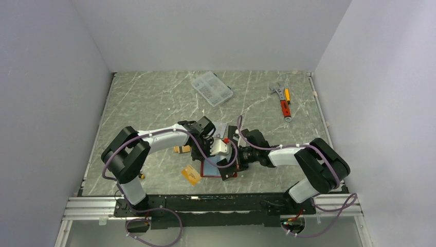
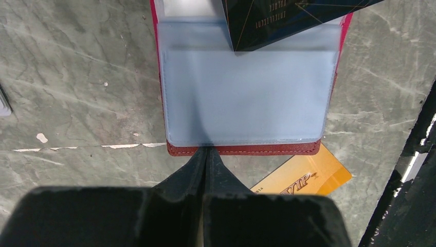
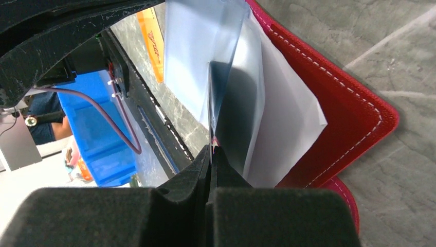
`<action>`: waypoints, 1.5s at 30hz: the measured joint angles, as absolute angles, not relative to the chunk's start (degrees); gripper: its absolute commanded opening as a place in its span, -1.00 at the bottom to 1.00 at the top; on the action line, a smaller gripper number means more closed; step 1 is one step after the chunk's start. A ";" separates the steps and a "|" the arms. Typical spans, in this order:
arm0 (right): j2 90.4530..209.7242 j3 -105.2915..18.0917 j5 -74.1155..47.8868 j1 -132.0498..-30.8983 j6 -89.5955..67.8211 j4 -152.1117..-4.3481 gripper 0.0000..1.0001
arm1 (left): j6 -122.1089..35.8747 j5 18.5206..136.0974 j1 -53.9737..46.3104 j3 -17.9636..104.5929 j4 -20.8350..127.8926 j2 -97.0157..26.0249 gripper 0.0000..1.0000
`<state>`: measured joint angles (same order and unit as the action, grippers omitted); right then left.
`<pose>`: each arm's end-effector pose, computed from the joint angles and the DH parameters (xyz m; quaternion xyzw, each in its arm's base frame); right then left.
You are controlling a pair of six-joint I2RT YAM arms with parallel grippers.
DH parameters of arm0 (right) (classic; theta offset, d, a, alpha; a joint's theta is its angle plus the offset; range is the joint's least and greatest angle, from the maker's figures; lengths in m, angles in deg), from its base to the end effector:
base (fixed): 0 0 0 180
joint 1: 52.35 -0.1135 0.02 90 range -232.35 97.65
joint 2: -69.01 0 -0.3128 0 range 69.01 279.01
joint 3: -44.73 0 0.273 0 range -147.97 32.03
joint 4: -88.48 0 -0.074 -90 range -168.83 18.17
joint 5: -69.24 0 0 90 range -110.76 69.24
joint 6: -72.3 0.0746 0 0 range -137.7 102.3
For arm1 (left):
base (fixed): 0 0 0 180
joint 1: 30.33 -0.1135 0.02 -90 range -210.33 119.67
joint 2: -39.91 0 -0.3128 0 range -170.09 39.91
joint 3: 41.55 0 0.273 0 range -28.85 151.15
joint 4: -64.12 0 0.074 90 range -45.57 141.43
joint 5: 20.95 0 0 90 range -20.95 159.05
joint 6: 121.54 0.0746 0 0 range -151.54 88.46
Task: Put the credit cards into the card holder
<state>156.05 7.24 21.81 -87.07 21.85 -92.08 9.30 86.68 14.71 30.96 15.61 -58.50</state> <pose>0.1895 0.1927 0.1208 -0.0903 0.8773 0.4681 0.0549 0.2316 -0.2639 0.1639 0.6822 0.7026 -0.1566 0.1284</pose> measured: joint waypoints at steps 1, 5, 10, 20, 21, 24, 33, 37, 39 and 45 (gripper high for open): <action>156.12 7.30 21.88 -87.07 21.96 -92.39 -1.00 | 9.28 86.59 14.77 30.96 15.63 -58.50 -0.92; 156.69 7.41 22.40 -87.05 22.44 -93.68 -1.00 | 9.30 86.15 15.03 30.94 15.66 -58.50 -0.94; 157.80 7.43 23.32 -86.24 23.01 -95.05 -1.00 | 9.39 85.12 15.86 30.87 15.74 -58.50 -0.94; 161.87 7.37 25.35 -85.10 25.06 -100.32 -1.00 | 9.76 83.99 16.69 30.78 15.83 -58.50 -0.96; 162.48 7.28 25.85 -85.10 25.35 -101.02 -1.00 | 9.83 83.92 16.72 30.76 15.87 -58.50 -0.97; 163.68 7.08 26.38 -85.08 26.02 -102.62 -1.00 | 9.87 83.70 16.87 30.76 15.87 -58.50 -0.97; 164.29 7.00 25.35 -85.10 27.60 -104.74 -1.00 | 10.74 83.11 17.37 30.61 16.01 -58.50 -1.00; 164.36 7.00 24.32 -85.10 28.45 -105.28 -1.00 | 11.14 82.87 17.55 30.52 16.03 -58.48 -1.00; 164.58 7.00 24.06 -85.10 28.86 -105.70 -1.00 | 11.31 82.85 17.57 30.50 16.03 -58.46 -1.00; 165.78 7.00 23.93 -85.12 30.50 -107.71 -1.00 | 12.30 82.68 17.77 30.10 16.29 -58.17 -1.00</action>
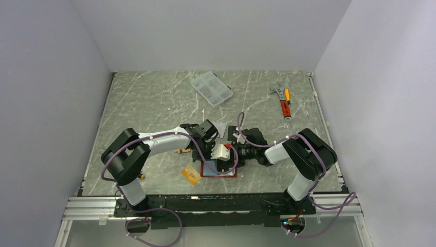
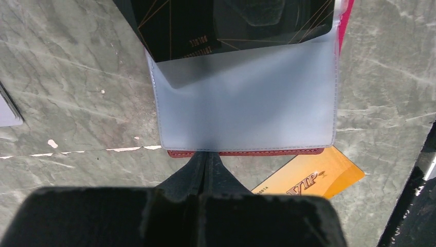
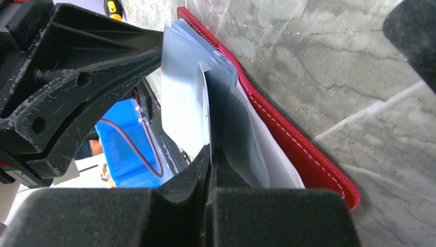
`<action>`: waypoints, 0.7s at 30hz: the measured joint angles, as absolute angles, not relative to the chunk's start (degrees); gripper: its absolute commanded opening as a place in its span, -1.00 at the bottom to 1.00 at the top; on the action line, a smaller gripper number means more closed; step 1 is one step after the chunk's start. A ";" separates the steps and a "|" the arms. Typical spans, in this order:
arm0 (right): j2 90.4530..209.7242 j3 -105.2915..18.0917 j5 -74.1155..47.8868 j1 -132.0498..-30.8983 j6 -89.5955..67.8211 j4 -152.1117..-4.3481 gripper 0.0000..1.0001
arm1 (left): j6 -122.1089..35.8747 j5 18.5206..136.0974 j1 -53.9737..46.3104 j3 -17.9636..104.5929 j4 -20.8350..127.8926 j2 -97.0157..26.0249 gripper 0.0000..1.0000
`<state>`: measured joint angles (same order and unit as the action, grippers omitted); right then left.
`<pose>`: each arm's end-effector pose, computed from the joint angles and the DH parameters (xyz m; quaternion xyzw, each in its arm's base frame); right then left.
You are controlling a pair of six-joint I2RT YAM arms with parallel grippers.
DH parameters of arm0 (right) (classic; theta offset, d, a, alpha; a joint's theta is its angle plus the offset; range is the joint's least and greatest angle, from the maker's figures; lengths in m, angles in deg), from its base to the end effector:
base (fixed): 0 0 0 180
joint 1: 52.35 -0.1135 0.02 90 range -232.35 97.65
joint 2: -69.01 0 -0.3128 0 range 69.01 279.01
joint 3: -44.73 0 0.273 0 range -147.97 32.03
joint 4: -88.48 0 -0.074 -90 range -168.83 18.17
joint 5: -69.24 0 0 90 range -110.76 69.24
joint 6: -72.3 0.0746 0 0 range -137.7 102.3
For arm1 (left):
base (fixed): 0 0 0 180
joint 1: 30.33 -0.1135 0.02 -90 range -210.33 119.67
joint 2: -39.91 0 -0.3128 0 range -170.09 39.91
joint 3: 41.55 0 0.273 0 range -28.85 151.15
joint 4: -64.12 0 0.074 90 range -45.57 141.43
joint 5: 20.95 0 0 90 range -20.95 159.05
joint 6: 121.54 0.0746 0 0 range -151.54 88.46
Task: Put the credit cards into the card holder
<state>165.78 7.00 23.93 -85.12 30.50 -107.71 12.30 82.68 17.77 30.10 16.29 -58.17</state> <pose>0.2158 0.2013 0.1036 -0.0369 0.8605 0.5052 0.0551 0.2194 -0.2709 0.1607 0.7185 0.6719 -0.1225 0.1315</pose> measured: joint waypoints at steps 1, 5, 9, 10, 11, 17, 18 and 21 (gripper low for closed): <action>165.82 7.00 23.71 -85.17 30.88 -108.04 -1.00 | 12.43 82.65 17.79 30.02 16.38 -58.11 -1.00; 165.82 7.15 22.20 -85.80 32.45 -109.65 -0.90 | 12.93 82.65 17.87 29.93 16.44 -58.04 -1.00; 165.82 8.24 20.28 -86.50 34.42 -111.77 -0.67 | 13.37 82.63 17.87 29.86 16.42 -57.95 -1.00; 165.78 8.44 19.84 -86.63 34.63 -111.95 -0.62 | 13.46 82.63 17.90 29.78 16.49 -57.89 -1.00; 165.63 8.57 19.23 -86.80 34.83 -111.82 -0.57 | 13.61 82.63 17.92 29.71 16.51 -57.82 -1.00; 161.93 8.57 16.59 -87.48 34.31 -107.80 -0.14 | 13.85 82.44 18.03 29.65 16.60 -57.74 -1.00; 161.12 8.55 16.43 -87.53 34.02 -107.10 -0.12 | 13.85 82.39 18.05 29.62 16.62 -57.71 -1.00; 159.27 8.48 15.45 -87.59 33.19 -104.54 -0.08 | 13.87 82.24 18.11 29.38 16.86 -57.54 -1.00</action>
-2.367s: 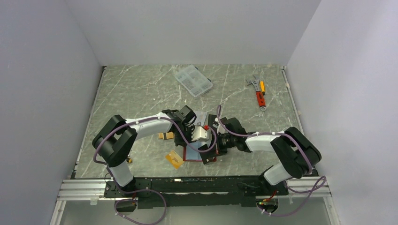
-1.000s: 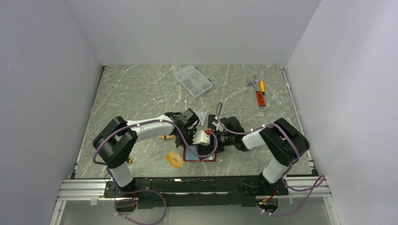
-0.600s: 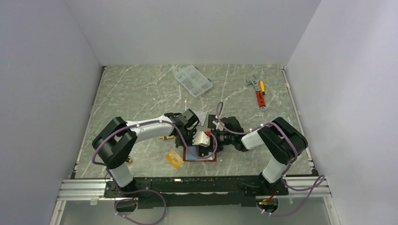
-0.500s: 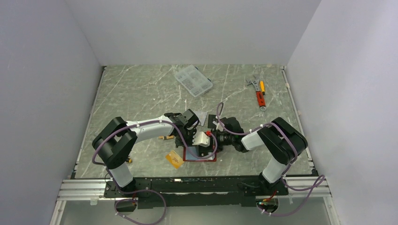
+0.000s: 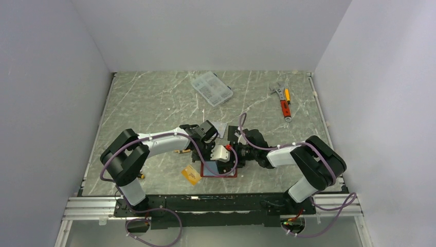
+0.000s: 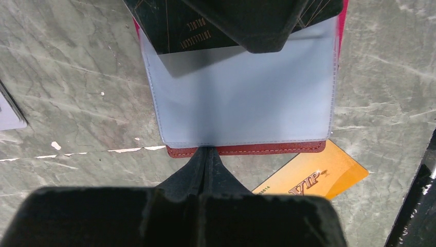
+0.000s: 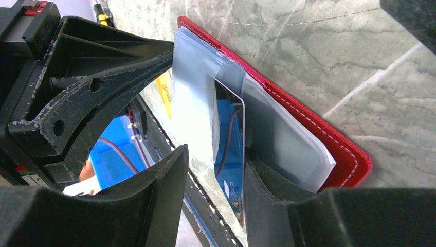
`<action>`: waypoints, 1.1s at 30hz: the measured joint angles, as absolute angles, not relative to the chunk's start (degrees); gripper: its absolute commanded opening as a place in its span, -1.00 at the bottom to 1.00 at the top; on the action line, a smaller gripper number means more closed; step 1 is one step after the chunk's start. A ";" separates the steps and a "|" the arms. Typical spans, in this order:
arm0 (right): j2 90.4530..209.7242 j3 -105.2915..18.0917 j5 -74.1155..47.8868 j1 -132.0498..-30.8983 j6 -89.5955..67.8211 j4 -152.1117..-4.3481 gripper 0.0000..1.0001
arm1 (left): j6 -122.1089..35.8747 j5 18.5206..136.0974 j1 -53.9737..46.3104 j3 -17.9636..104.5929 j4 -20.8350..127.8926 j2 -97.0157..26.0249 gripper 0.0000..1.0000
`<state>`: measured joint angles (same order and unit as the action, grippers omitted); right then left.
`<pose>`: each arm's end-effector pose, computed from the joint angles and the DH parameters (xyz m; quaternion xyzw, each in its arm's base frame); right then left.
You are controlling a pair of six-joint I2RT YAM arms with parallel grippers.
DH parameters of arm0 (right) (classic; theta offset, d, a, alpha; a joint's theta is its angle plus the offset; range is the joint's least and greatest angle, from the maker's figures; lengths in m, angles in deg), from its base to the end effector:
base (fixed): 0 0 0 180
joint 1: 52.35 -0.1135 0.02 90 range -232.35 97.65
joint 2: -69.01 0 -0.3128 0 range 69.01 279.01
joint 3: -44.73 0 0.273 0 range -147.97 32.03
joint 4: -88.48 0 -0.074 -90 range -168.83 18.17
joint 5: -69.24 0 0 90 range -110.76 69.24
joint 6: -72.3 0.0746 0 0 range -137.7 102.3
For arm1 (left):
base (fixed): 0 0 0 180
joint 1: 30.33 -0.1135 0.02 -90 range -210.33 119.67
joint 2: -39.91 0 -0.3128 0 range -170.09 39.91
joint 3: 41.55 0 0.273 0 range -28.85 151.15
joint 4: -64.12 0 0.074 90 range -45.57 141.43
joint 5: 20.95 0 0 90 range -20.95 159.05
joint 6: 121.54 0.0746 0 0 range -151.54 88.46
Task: Put the credit cards into the card holder
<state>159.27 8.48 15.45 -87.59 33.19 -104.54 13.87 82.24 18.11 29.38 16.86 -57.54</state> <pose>0.2058 0.1994 0.1174 -0.0099 0.8744 0.4758 0.0949 0.2167 -0.2700 0.1610 0.7294 0.6598 -0.1174 0.1371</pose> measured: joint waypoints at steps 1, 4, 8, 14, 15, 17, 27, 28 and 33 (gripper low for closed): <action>158.89 8.37 15.23 -87.59 32.89 -103.71 -0.07 | 13.87 82.22 18.14 29.34 16.92 -57.47 -1.00; 157.74 7.54 14.16 -87.72 31.88 -100.67 -0.07 | 13.87 82.19 18.14 29.25 17.03 -57.41 -1.00; 156.18 7.22 12.61 -87.81 31.07 -97.81 -0.12 | 13.87 82.19 18.14 29.25 17.06 -57.41 -1.00; 156.01 6.93 12.35 -87.81 30.24 -96.61 -0.16 | 13.87 82.17 18.14 29.23 17.06 -57.41 -1.00; 156.01 6.80 12.52 -87.81 30.02 -96.32 -0.15 | 13.87 82.17 18.14 29.23 17.08 -57.41 -1.00; 156.01 6.30 12.76 -87.79 29.52 -95.19 -0.15 | 13.87 82.17 18.14 29.12 17.16 -57.34 -1.00; 154.52 3.26 11.52 -87.81 26.09 -85.57 -0.16 | 13.87 82.19 18.14 28.99 17.34 -57.28 -1.00; 154.15 3.24 11.23 -87.81 25.85 -84.83 -0.18 | 13.85 82.19 18.14 28.97 17.34 -57.25 -1.00; 153.26 3.22 10.71 -87.79 25.00 -82.33 -0.44 | 13.85 82.19 18.14 28.95 17.38 -57.23 -1.00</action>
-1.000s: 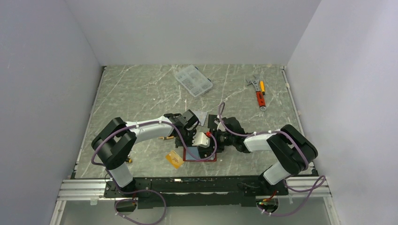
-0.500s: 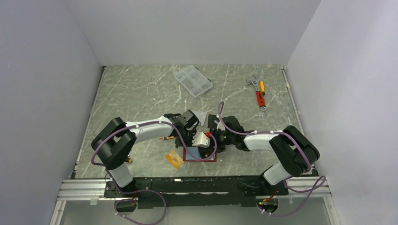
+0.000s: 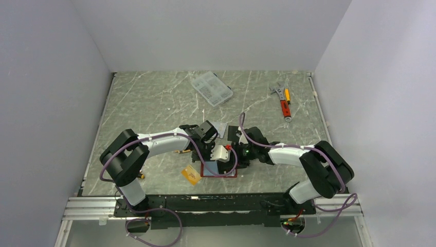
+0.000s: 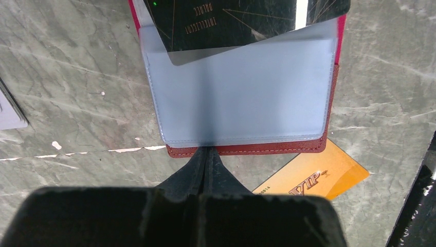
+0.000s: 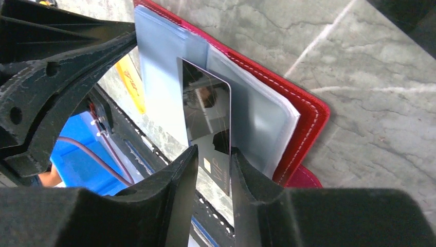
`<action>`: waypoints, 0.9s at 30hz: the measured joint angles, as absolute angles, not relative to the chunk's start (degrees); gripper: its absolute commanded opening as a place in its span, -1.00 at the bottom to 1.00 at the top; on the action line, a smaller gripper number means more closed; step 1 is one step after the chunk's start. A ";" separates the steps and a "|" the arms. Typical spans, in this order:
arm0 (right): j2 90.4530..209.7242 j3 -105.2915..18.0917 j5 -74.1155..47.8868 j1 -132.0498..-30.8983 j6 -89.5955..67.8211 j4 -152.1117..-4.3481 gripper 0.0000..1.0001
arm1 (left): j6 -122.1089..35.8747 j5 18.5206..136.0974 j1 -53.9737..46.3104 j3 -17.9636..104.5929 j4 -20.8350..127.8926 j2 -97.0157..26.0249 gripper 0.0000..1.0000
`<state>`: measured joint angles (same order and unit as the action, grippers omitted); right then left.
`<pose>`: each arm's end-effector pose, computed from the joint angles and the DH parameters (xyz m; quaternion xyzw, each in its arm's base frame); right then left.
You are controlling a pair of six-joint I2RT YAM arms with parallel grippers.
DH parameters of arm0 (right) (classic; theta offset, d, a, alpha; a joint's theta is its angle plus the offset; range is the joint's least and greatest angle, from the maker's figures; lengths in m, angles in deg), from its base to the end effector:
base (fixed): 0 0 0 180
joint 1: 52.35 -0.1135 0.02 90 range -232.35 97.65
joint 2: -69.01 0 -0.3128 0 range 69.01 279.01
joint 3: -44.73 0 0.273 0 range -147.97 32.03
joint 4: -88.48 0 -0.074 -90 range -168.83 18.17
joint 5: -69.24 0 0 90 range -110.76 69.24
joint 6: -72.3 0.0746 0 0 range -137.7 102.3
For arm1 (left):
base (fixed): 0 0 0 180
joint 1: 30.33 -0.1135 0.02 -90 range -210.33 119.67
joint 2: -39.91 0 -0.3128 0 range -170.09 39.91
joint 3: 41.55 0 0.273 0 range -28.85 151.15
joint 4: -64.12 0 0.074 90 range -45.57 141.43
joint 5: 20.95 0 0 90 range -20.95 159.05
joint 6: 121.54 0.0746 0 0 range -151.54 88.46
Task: Put the credit cards into the card holder
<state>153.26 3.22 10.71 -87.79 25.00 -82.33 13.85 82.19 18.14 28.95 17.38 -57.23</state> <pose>0.2007 0.1906 0.1311 -0.0307 0.9137 0.3969 0.0821 0.2159 -0.2694 0.1609 0.7294 0.6592 -0.1170 0.1405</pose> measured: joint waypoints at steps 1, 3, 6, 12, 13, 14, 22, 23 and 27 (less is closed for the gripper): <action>153.26 3.24 10.73 -87.79 24.86 -82.14 -0.51 | 13.87 82.19 18.14 28.95 17.38 -57.23 -1.00; 153.39 3.52 10.71 -87.70 24.86 -82.07 -0.61 | 13.85 82.19 18.14 28.90 17.43 -57.19 -1.00; 153.91 4.35 11.52 -87.55 25.43 -83.23 -0.77 | 13.85 82.19 18.14 28.90 17.43 -57.19 -1.00; 154.26 7.41 13.68 -86.52 28.19 -88.89 -0.92 | 13.85 82.19 18.14 28.90 17.43 -57.19 -1.00; 154.26 7.85 13.94 -86.37 28.62 -89.68 -0.93 | 13.87 82.19 18.14 28.90 17.43 -57.19 -1.00; 154.26 8.07 14.07 -86.26 28.91 -90.11 -0.95 | 13.87 82.19 18.14 28.90 17.43 -57.19 -1.00; 155.59 8.55 14.42 -86.00 30.88 -93.20 -1.00 | 13.85 82.22 18.14 28.90 17.40 -57.19 -1.00; 155.81 8.68 14.49 -85.97 31.09 -93.72 -1.00 | 13.85 82.22 18.14 28.90 17.40 -57.19 -1.00; 156.45 9.31 14.69 -85.80 32.56 -95.93 -1.00 | 13.87 82.24 18.14 28.90 17.40 -57.19 -1.00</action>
